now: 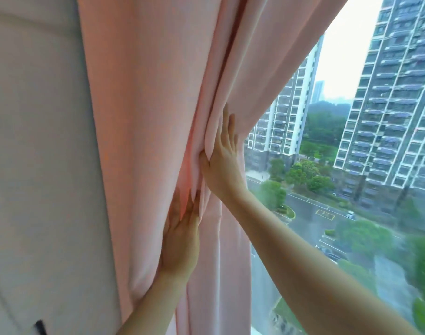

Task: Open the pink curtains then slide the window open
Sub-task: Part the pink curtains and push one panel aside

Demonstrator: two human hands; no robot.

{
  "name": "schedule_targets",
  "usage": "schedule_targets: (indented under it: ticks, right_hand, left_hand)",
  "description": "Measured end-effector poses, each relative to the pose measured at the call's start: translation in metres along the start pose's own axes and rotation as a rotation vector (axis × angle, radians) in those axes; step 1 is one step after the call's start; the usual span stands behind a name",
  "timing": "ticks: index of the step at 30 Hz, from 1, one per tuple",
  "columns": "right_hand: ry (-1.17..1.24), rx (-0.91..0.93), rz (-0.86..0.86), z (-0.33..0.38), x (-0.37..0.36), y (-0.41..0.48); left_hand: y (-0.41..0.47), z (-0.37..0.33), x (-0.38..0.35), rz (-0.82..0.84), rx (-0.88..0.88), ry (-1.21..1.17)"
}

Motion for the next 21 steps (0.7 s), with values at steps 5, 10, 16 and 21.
schedule_targets:
  ticks: [5, 10, 16, 21]
  right_hand:
    - [0.006, 0.079, 0.041, 0.004, -0.087, 0.047]
    - [0.01, 0.11, 0.061, -0.001, -0.159, 0.076]
    - [-0.164, 0.148, 0.018, -0.009, -0.213, 0.093]
    - [-0.216, 0.139, 0.011, -0.007, -0.241, 0.095]
  left_hand:
    - [0.043, 0.091, -0.023, 0.088, 0.064, 0.159]
    - [0.071, 0.139, -0.03, 0.086, 0.07, 0.246]
    - [0.09, 0.179, -0.055, 0.115, 0.084, 0.318]
    - [0.095, 0.19, -0.06, 0.063, 0.02, 0.318]
Point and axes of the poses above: each hand's wrist, its own y-axis towards the middle knuckle, its own x-axis out of the back of the hand, z = x × y, the point moved 7 cm from there along y, towards the middle knuckle, and after that the axes turned 9 degrees about x, right-handed, at the moved point
